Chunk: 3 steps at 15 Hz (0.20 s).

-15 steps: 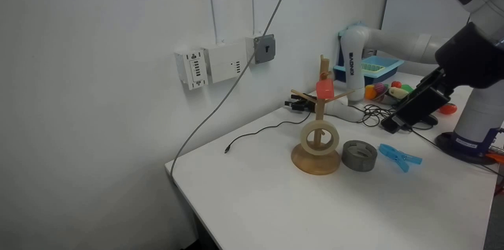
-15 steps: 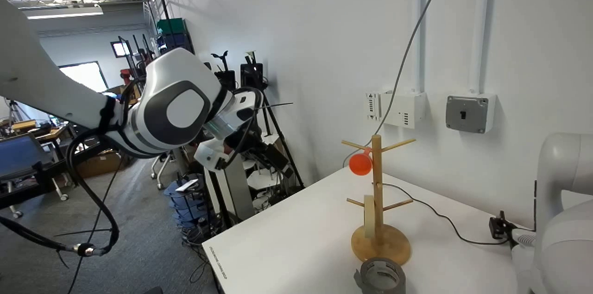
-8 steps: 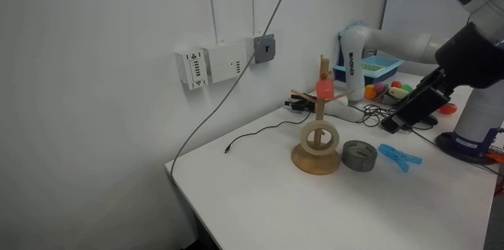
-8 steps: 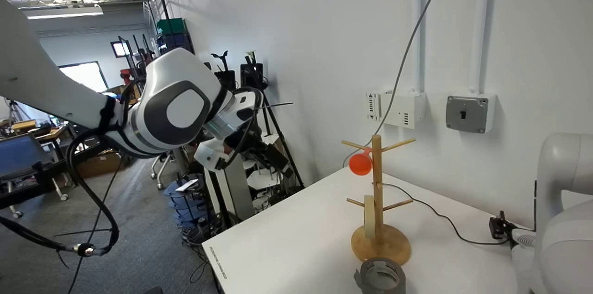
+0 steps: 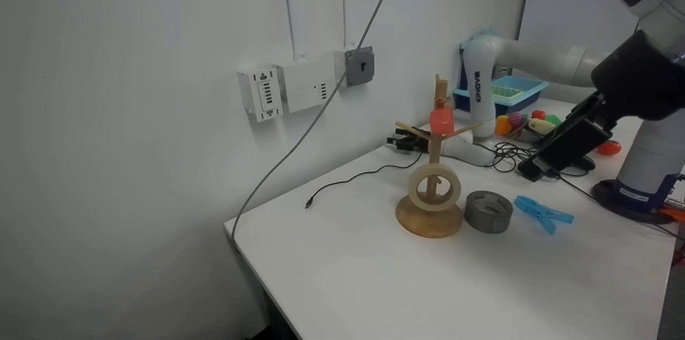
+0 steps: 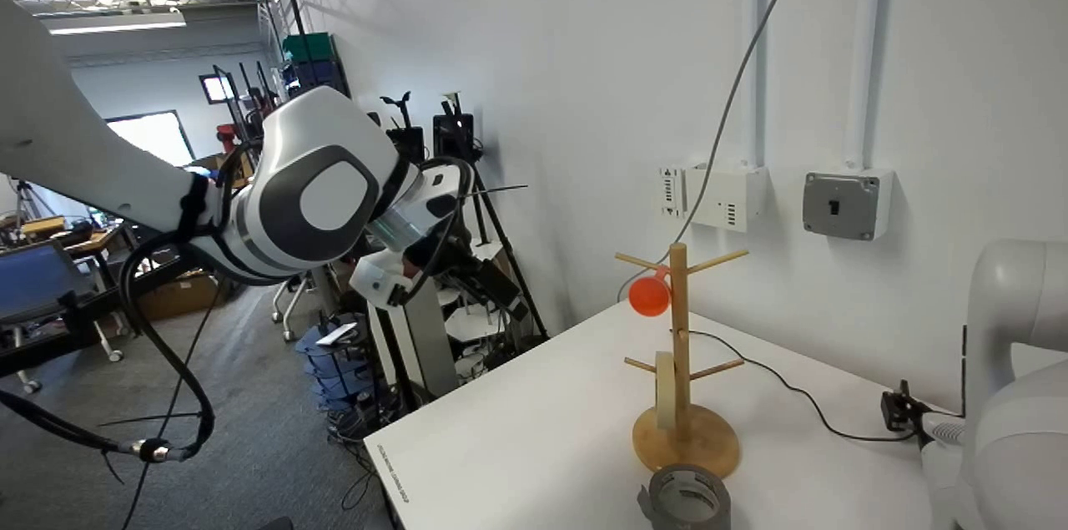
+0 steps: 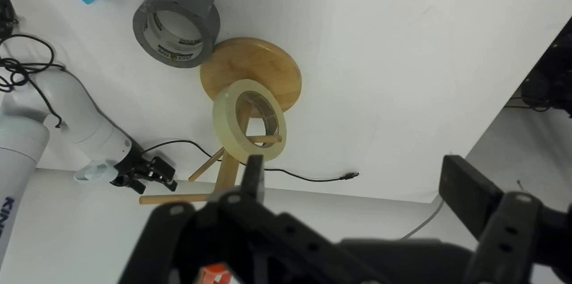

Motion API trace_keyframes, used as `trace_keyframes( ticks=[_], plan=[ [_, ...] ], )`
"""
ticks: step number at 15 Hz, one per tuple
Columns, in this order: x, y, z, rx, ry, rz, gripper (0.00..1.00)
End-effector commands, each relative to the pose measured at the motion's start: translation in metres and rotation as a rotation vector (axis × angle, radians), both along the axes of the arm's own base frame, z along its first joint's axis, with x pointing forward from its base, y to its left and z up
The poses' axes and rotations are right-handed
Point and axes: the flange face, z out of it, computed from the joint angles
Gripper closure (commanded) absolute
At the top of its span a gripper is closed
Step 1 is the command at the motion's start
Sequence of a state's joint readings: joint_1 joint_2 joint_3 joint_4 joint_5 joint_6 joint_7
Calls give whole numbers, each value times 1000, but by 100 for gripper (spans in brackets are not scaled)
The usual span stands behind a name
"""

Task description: Hang the white masking tape on the wooden stand

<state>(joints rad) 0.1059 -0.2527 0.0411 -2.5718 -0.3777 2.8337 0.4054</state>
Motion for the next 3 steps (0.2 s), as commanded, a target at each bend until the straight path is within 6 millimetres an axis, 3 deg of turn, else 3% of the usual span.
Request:
trace_keyframes(
  ticks=[1, 3],
  plan=[
    [0, 0, 0, 0, 0, 0, 0],
    [0, 0, 0, 0, 0, 0, 0]
  ],
)
